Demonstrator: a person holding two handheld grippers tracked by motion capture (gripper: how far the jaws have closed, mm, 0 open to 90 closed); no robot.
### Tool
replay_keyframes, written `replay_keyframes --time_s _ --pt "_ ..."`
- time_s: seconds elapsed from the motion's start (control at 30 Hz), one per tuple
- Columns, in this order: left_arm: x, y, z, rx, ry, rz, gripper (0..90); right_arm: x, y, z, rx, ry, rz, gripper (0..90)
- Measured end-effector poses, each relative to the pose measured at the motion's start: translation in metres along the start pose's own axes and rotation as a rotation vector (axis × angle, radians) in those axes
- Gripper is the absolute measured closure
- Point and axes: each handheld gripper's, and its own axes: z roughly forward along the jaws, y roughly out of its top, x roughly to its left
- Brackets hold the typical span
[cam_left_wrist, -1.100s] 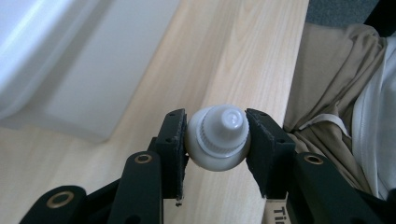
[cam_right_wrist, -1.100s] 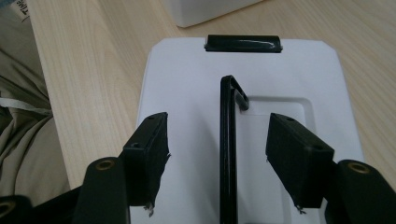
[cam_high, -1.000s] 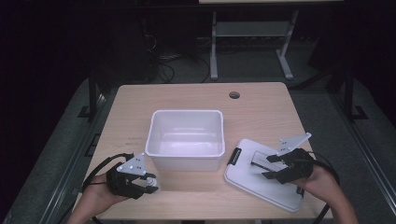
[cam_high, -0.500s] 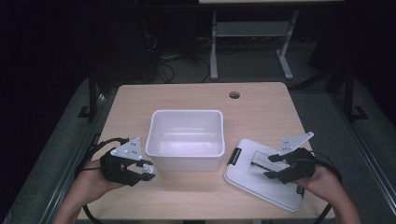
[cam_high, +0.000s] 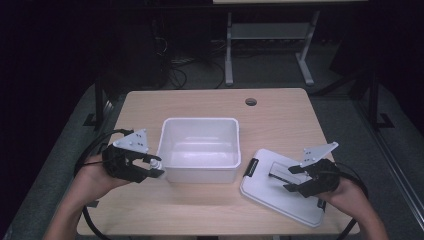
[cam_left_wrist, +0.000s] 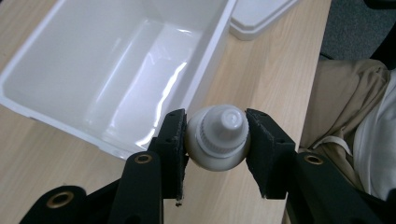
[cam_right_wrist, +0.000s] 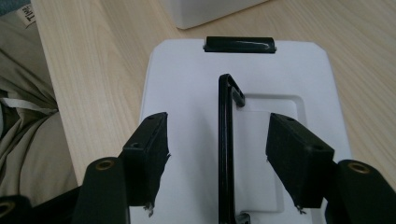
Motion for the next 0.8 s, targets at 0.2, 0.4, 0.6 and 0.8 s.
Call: replay_keyframes --time_s 0.2,0.4,0.6,0.8 --pt "0.010 0.010 -0.005 0.003 0.020 0.004 59.7 0.001 -0.003 -0.002 -0.003 0.002 0.011 38.4" --pt "0.022 0.016 -0.004 -0.002 0.027 -0.009 59.8 -0.001 -0.002 -0.004 -0.006 0.002 0.013 38.4" --pt "0.028 0.015 -0.001 0.004 0.036 -0.016 59.7 -0.001 -0.003 -0.005 -0.003 0.004 0.013 38.4" --pt "0.036 0.015 0.006 0.015 0.041 -0.022 59.7 -0.002 -0.002 -0.005 -0.002 0.005 0.014 38.4"
